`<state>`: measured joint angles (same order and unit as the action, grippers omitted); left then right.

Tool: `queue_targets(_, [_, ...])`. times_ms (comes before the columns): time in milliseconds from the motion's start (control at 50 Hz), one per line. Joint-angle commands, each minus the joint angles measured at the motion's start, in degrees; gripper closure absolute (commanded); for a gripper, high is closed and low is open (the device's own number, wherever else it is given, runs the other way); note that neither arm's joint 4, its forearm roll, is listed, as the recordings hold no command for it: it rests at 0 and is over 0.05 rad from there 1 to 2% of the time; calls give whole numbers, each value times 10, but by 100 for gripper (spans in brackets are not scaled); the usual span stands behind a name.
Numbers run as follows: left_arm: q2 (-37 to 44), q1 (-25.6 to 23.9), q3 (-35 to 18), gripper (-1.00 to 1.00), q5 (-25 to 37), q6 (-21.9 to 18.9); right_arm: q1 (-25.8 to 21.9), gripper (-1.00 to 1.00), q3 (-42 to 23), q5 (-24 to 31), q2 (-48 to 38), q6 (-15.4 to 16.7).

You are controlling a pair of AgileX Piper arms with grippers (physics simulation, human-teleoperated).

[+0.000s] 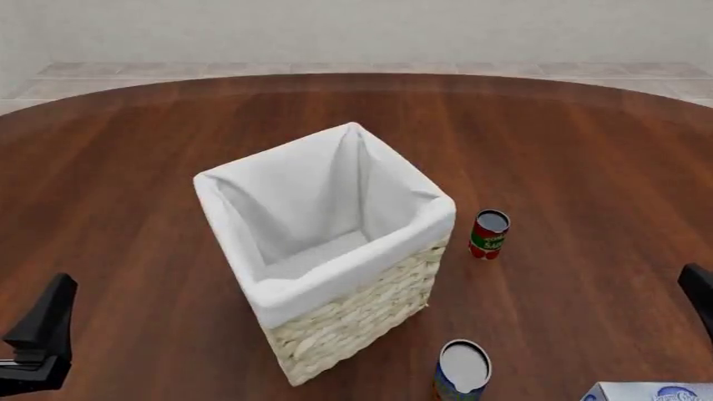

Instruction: Pick up the cream cheese box, and put it in the basket.

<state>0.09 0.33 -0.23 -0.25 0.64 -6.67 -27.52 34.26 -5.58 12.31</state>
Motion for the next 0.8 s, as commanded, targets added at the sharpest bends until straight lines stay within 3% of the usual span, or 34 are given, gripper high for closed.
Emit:
queue_targets(20, [0,0,0,-100,0,1,-5,-100,-17,24,-10,9])
queue_targets(340, [5,-1,1,-100,2,2,-28,-100,-56,39,-61,6])
queue_targets(460, [3,0,1,-100,3,3,-32,-100,-55,53,-70,32])
queue_targets(800, [3,1,1,-100,4,3,-38,-100,-58,87,-81,42])
